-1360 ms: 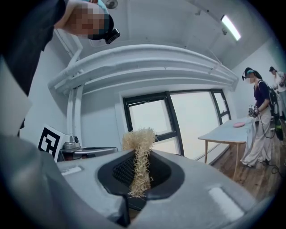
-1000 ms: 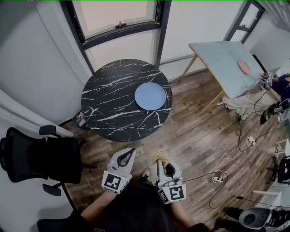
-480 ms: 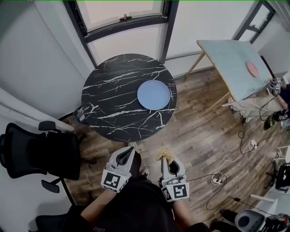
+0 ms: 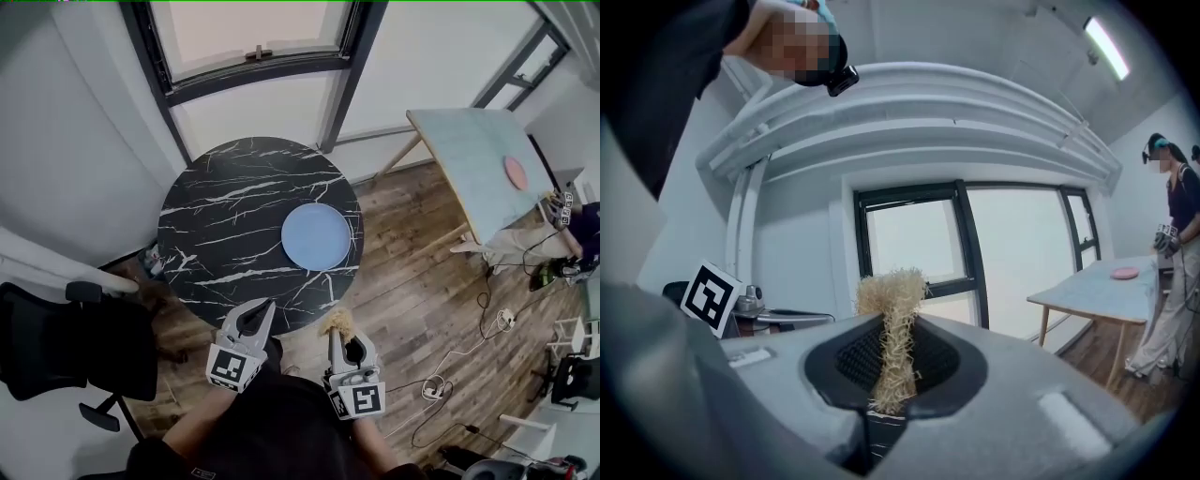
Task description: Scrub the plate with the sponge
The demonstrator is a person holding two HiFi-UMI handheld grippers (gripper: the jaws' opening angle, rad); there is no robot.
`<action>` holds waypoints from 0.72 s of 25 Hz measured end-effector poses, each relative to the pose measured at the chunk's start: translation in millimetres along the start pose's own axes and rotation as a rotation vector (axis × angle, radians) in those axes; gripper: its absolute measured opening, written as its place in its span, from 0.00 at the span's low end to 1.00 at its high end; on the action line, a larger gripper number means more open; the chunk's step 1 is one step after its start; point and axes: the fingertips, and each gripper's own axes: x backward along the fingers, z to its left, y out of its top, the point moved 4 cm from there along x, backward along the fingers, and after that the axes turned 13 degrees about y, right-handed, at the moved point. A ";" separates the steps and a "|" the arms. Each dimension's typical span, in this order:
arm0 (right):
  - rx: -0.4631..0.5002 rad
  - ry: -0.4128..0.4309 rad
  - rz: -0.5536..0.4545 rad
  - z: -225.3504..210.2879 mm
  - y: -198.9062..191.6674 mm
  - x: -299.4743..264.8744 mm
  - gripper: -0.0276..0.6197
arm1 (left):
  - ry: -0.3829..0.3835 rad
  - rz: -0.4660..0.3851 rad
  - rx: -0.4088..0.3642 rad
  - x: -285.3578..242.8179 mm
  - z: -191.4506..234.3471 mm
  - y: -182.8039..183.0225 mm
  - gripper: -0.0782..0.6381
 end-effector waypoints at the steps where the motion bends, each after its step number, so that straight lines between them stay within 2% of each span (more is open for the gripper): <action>1: 0.002 0.000 0.004 -2.7 2.3 -11.5 0.11 | -0.003 0.011 0.008 -8.8 7.7 -0.3 0.11; 8: 0.013 -0.002 0.057 -19.3 2.8 -71.7 0.11 | -0.029 0.085 0.040 -53.0 46.2 -16.6 0.11; 13: 0.040 -0.017 0.083 -43.3 0.7 -96.6 0.11 | -0.028 0.165 0.062 -79.4 58.6 -37.9 0.12; 18: 0.077 0.013 0.104 -67.6 -4.7 -125.2 0.10 | -0.027 0.249 0.084 -112.3 65.2 -62.6 0.16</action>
